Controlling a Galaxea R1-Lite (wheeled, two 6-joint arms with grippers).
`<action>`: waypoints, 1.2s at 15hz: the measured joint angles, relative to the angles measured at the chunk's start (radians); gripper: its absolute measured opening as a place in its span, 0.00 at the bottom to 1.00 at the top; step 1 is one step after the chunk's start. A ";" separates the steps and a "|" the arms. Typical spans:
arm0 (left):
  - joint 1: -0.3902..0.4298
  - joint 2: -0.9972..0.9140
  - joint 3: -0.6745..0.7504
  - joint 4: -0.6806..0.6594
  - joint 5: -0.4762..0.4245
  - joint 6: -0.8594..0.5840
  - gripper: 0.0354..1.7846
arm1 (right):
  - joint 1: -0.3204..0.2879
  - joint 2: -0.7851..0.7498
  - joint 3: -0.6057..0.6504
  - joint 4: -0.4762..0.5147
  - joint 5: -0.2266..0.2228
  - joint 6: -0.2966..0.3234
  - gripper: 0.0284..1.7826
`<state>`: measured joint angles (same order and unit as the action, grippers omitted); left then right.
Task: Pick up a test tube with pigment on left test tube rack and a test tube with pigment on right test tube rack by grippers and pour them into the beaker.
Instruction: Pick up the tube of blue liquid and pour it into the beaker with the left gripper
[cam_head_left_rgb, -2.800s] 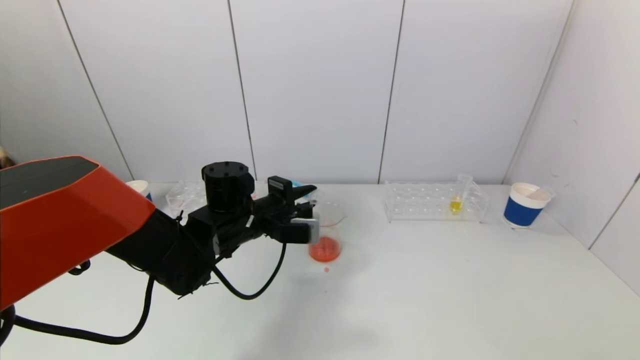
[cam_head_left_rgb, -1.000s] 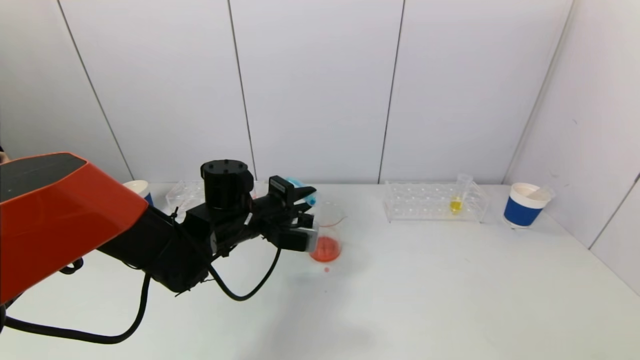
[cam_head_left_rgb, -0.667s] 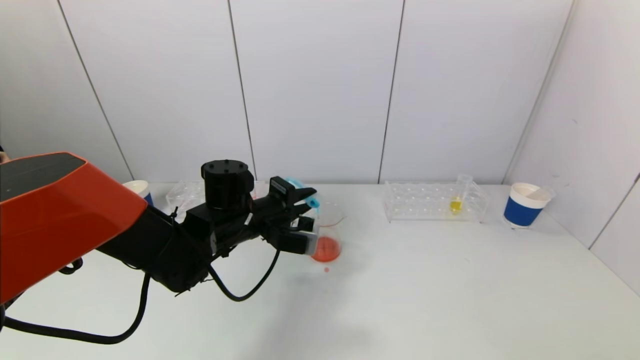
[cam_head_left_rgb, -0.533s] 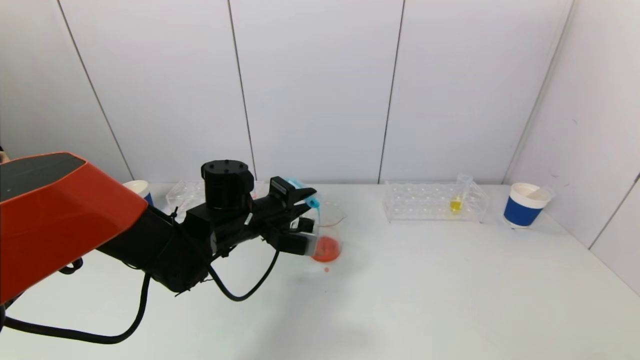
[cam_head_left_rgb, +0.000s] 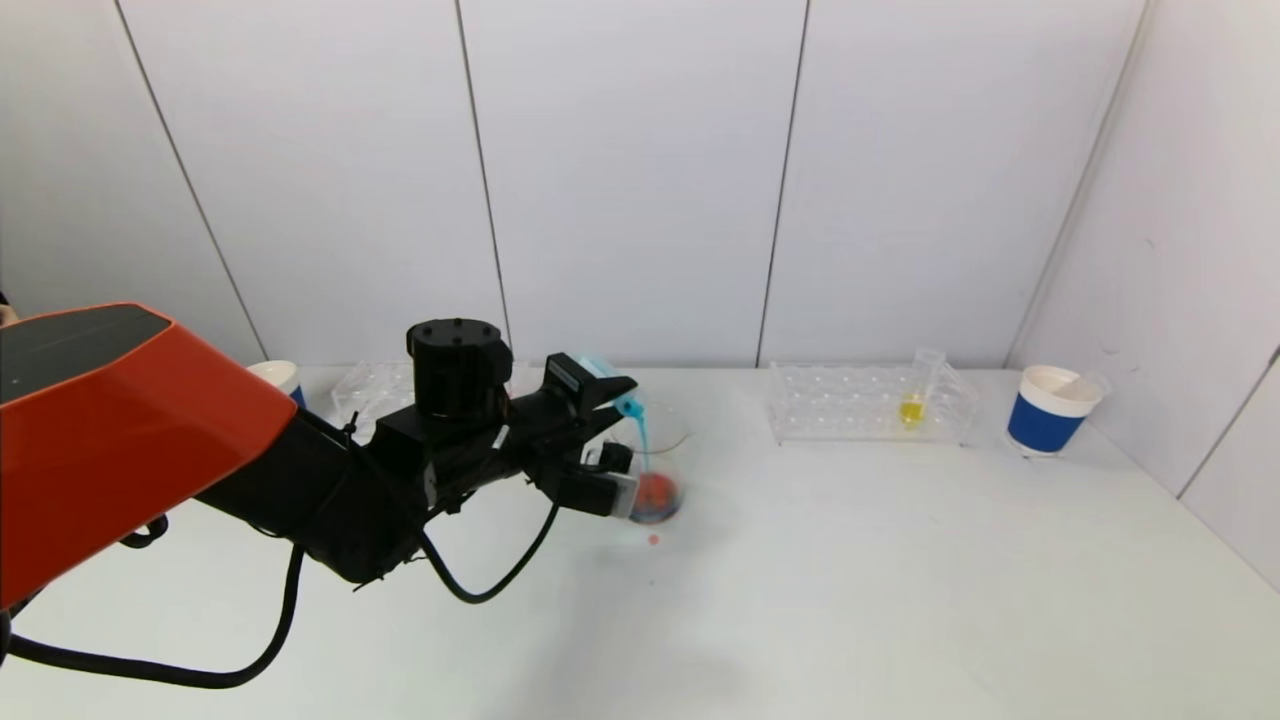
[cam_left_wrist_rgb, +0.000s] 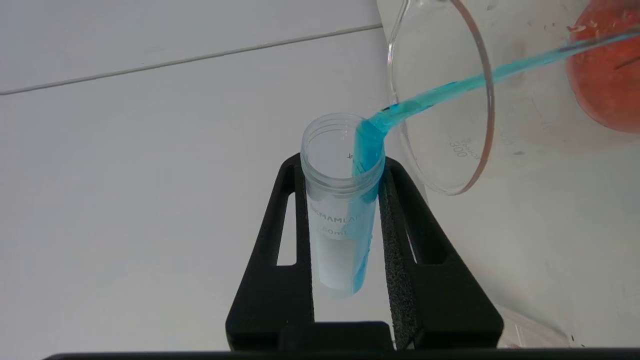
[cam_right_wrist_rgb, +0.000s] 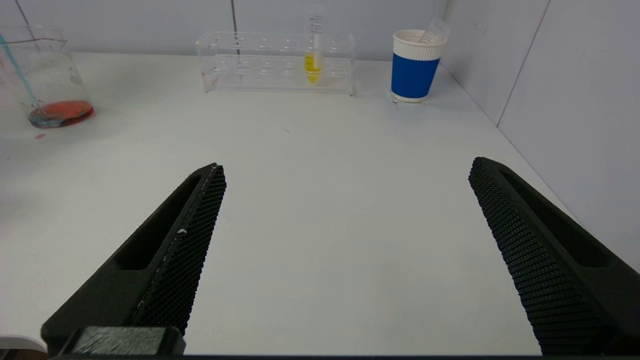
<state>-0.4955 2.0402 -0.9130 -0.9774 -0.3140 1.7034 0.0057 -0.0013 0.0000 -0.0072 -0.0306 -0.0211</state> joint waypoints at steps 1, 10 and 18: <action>0.000 0.000 0.000 0.000 0.000 0.003 0.22 | 0.000 0.000 0.000 0.000 0.000 0.000 0.99; 0.000 -0.008 -0.002 0.008 0.004 0.112 0.22 | 0.000 0.000 0.000 0.000 0.000 0.000 0.99; 0.000 -0.016 -0.018 0.011 0.018 0.195 0.22 | 0.000 0.000 0.000 0.000 0.000 0.000 0.99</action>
<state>-0.4960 2.0243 -0.9313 -0.9668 -0.2962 1.8987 0.0057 -0.0013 0.0000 -0.0072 -0.0306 -0.0206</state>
